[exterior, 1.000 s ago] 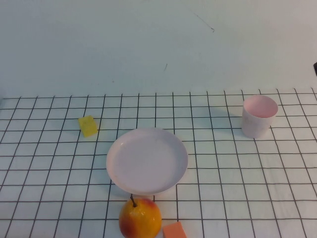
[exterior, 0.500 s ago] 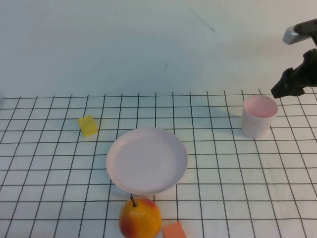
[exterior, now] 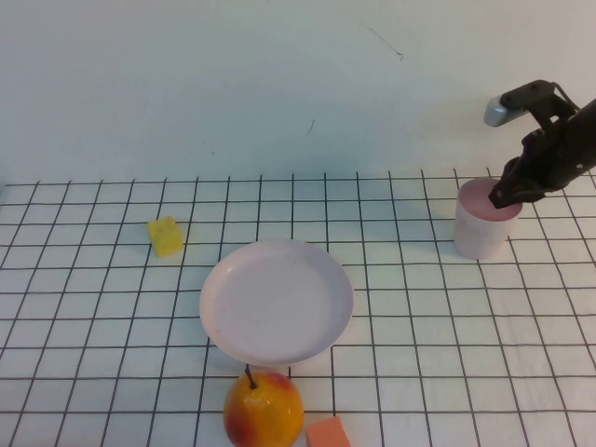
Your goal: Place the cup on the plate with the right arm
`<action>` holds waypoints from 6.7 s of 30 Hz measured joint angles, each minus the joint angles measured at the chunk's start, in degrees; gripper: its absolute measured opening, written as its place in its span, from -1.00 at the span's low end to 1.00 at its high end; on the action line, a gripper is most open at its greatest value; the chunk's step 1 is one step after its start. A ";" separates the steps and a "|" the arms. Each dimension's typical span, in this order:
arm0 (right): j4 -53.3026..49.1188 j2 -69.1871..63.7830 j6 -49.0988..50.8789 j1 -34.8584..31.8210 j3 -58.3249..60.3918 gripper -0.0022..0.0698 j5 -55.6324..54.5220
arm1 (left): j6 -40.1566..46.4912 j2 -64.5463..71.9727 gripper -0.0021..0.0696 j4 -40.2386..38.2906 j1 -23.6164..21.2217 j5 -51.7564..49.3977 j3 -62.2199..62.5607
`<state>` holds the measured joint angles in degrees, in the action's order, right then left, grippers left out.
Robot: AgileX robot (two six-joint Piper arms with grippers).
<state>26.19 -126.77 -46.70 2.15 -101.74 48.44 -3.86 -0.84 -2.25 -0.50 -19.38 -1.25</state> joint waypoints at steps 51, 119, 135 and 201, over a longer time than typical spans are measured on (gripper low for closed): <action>-5.91 -5.72 11.49 30.19 -33.10 -0.02 19.65 | 0.00 0.00 -0.95 0.00 0.00 0.00 0.00; -21.27 108.38 23.39 -2.75 75.30 -0.94 -26.12 | 0.00 0.00 -0.95 0.00 0.00 0.00 0.00; -20.92 127.47 25.37 -10.31 102.51 -0.95 -30.46 | 0.00 0.00 -0.95 0.00 0.00 0.00 0.00; -25.31 127.47 35.65 -6.71 103.32 -0.95 -27.40 | 0.00 0.00 -0.95 0.00 0.00 0.00 0.00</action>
<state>0.88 0.70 -11.04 -4.56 1.58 21.04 -3.86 -0.84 -2.25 -0.50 -19.38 -1.25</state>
